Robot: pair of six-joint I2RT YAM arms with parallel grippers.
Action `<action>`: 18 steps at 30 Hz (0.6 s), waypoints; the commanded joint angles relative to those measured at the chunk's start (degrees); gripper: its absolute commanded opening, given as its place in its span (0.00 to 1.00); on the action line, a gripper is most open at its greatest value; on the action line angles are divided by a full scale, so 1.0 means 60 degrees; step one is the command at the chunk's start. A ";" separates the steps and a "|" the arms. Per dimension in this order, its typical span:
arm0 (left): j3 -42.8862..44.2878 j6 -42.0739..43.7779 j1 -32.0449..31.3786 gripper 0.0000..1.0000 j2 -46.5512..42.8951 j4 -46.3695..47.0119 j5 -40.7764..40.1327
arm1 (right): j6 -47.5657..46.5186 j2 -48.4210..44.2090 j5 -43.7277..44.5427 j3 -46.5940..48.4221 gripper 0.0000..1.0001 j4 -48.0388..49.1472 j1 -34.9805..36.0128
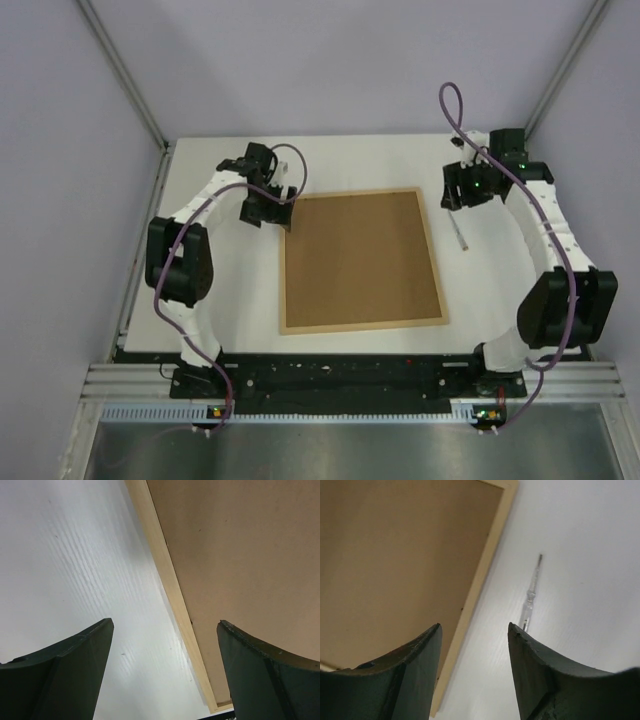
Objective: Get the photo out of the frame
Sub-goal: Adjust the photo frame at the center of the board, then turn over the photo frame at the center of the board.
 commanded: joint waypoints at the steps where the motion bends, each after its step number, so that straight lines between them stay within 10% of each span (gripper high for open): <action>1: -0.0634 0.0068 0.0032 0.91 -0.0067 0.0481 -0.0058 | -0.0561 -0.1420 -0.1580 -0.0605 0.56 -0.0255 0.0853; 10: -0.1090 -0.0313 0.0003 0.85 0.0489 0.0643 0.0205 | -0.2582 -0.4014 -0.2903 -0.2202 0.56 -0.0049 0.2491; 18: -0.0607 -0.0635 -0.0041 0.72 0.1456 0.0394 0.0352 | -0.3303 -0.4618 -0.0913 -0.3741 0.57 0.0770 0.6167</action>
